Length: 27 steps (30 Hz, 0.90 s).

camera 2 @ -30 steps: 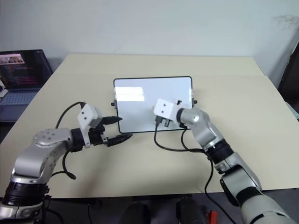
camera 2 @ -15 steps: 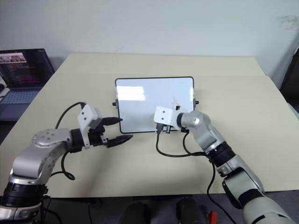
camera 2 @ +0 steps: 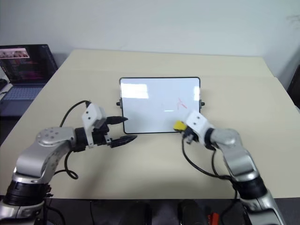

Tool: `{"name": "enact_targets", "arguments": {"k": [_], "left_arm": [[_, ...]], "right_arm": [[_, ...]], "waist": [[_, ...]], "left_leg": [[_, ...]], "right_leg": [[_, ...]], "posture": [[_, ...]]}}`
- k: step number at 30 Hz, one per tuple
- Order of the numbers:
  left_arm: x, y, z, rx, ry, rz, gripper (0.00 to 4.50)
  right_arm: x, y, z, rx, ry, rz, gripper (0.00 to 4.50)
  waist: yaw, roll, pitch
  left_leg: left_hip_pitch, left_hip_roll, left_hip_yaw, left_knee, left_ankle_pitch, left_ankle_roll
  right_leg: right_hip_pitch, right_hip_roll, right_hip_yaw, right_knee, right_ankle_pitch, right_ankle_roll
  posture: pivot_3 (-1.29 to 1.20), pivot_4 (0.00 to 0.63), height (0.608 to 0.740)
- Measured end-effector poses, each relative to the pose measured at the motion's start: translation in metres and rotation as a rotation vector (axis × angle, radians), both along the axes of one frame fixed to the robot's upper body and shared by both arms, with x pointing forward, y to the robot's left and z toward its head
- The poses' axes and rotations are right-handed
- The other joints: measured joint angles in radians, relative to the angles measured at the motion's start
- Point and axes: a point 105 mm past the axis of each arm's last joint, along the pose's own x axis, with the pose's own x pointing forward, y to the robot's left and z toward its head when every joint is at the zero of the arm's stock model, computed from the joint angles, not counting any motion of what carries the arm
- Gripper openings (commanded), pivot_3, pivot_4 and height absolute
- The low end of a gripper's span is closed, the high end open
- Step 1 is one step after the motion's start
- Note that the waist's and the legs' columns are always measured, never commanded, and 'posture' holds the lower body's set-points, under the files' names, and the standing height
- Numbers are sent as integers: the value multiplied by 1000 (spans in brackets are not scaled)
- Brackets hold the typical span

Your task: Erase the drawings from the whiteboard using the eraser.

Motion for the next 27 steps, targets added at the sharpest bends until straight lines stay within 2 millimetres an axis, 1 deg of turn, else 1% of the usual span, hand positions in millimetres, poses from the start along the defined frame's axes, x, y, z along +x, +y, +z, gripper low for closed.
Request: {"name": "enact_targets", "arguments": {"k": [3, 5, 8, 9, 11, 14, 16, 18, 20, 23, 25, 27], "left_arm": [[4, -12, 6, -5, -15, -44, 4500], [7, -14, 7, -2, -16, -55, 4500], [13, -15, 4, 10, -7, -60, 4500], [14, -15, 4, 13, -8, -64, 4500], [15, -16, 5, 19, -11, -69, 4500], [16, -17, 5, 22, -5, -83, 4500], [17, -16, 4, 24, -5, -82, 4500], [18, -16, 4, 22, -5, -83, 4500], [18, -17, 4, 20, -6, -85, 4500], [16, -17, 2, 20, -2, -90, 4500], [14, -18, 0, 21, 5, -99, 4500], [14, -20, -2, 19, 5, -109, 4500]], "right_arm": [[1, -1, 5, -8, -51, -42, 1140], [5, -2, 9, -5, -81, -74, 1140], [18, 6, 22, 15, -146, -108, 1140], [23, 9, 30, 23, -174, -115, 1140], [33, 10, 43, 27, -218, -129, 1140], [55, 10, 57, 22, -259, -155, 1140], [64, 9, 64, 18, -283, -167, 1140], [71, 7, 65, 13, -287, -171, 1140], [77, 4, 59, 5, -271, -177, 1140], [82, 8, 61, -10, -288, -150, 1140], [82, 8, 58, -39, -289, -128, 1140], [79, 7, 51, -85, -283, -92, 1140]], "waist": [[-11, 0, 0], [-12, 0, 0], [-13, 0, 0], [-13, 0, 0], [-10, 0, 0], [-9, 0, 0], [-9, 0, 0], [-8, 0, 0], [-7, 0, 0], [-8, 0, 0], [-10, 0, 0], [-9, 0, 0]], "left_leg": [[1, -1, 1, 0, 0, 0], [3, 0, 0, 0, 0, 0], [3, 0, 0, 0, 0, 0], [3, 0, 1, 0, 0, 0], [2, 0, 0, 0, 0, 0], [1, -1, 1, 1, 0, 0], [1, -1, 1, 0, 0, 0], [0, -1, 1, 0, 0, 0], [-1, 0, 1, 0, 0, 0], [0, 0, 1, 0, 0, 0], [1, 0, 1, 0, 0, 0], [2, 0, 1, 1, 0, 0]], "right_leg": [[1, 4, 1, 0, -1, 3], [1, 6, 1, 1, -2, 5], [0, 7, 1, 3, -2, 4], [0, 7, 1, 3, -2, 4], [0, 7, 1, 3, 0, 0], [0, 7, 1, 2, 1, 0], [0, 7, 1, 0, 1, 0], [0, 5, 0, -1, 1, 0], [0, 5, 0, -2, 1, 0], [0, 4, 1, -1, 1, 0], [0, 4, 1, 0, 1, 0], [1, 4, 0, 0, 1, 0]], "posture": [[0, 150, 740], [0, 150, 740], [0, 150, 740], [0, 150, 740], [0, 150, 740], [0, 150, 740], [0, 150, 740], [0, 150, 740], [0, 150, 740], [0, 150, 740], [0, 150, 740], [0, 150, 740]]}}
